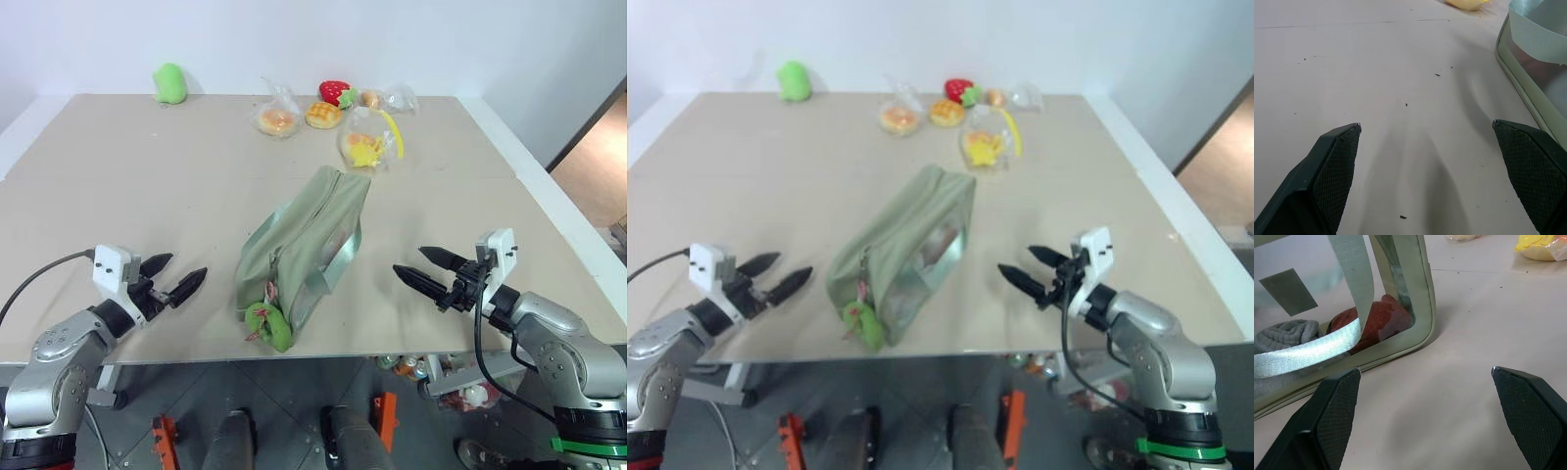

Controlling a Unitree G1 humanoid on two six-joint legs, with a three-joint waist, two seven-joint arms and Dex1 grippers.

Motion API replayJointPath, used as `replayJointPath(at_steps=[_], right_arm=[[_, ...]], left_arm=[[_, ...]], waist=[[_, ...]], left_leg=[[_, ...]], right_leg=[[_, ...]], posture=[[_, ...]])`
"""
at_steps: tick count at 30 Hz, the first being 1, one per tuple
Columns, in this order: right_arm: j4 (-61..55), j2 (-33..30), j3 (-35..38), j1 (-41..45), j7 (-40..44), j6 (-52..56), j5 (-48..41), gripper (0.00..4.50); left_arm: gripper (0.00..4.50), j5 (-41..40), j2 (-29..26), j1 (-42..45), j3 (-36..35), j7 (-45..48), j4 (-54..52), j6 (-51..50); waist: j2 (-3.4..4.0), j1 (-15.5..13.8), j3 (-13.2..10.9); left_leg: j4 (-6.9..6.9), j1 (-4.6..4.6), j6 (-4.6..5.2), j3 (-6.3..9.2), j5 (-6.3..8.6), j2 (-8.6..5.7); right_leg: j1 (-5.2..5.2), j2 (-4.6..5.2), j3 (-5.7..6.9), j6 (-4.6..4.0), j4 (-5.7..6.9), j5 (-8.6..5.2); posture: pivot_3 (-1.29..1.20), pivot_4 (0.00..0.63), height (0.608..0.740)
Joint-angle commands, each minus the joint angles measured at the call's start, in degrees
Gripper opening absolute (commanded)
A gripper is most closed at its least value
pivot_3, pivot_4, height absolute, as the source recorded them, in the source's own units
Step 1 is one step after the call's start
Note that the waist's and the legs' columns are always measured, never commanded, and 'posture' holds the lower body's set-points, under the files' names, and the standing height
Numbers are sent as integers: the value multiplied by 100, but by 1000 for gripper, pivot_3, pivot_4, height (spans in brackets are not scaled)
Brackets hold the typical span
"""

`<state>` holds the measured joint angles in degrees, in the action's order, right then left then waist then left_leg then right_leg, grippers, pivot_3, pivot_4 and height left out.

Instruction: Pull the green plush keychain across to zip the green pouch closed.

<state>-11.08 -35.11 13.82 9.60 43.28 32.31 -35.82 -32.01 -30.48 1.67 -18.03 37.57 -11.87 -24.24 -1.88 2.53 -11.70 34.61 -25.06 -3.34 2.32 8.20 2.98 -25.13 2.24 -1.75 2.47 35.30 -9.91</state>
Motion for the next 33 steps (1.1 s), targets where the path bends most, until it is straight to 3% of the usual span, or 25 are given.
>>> replayJointPath(at_steps=[1, 9, 19, 25, 33], right_arm=[[-58, -72, 33, 119, 73, -115, 24, 4454], [26, -451, -105, 604, 305, -249, 328, 4454], [671, -1626, -964, 2760, 1916, -831, 966, 4454], [1008, -1433, -1998, 4265, 3190, -1437, 1407, 4454], [1403, -870, -2904, 5133, 4415, -2288, 1849, 4454]], left_arm=[[4500, -67, -165, 59, -122, 43, -84, -59], [4500, -396, -435, 306, -339, 589, 174, -35], [4500, -833, -1332, 1428, -225, 1785, -64, -82], [4500, -1299, -1690, 2061, -127, 2219, -188, -545], [4500, -1281, -1682, 2196, -74, 2267, -166, -556]], waist=[[0, 0, 0], [0, 0, 0], [0, 18, -1], [1, 17, -3], [1, 18, -3]], left_leg=[[0, 0, 0, 0, 0, 0], [0, 0, 0, -2, 0, 0], [11, 5, 1, -10, -1, 1], [1, -2, 2, -22, -1, 3], [-2, 1, 2, -22, 0, 4]], right_leg=[[0, 0, 0, 0, 0, 0], [-1, -1, -1, 1, 2, 0], [-2, -1, -5, 2, 14, 1], [-19, -2, -13, 4, 30, 2], [-22, -5, -14, 5, 43, 2]], posture=[[0, 150, 740], [0, 150, 740], [0, 150, 740], [0, 150, 740], [0, 150, 740]])
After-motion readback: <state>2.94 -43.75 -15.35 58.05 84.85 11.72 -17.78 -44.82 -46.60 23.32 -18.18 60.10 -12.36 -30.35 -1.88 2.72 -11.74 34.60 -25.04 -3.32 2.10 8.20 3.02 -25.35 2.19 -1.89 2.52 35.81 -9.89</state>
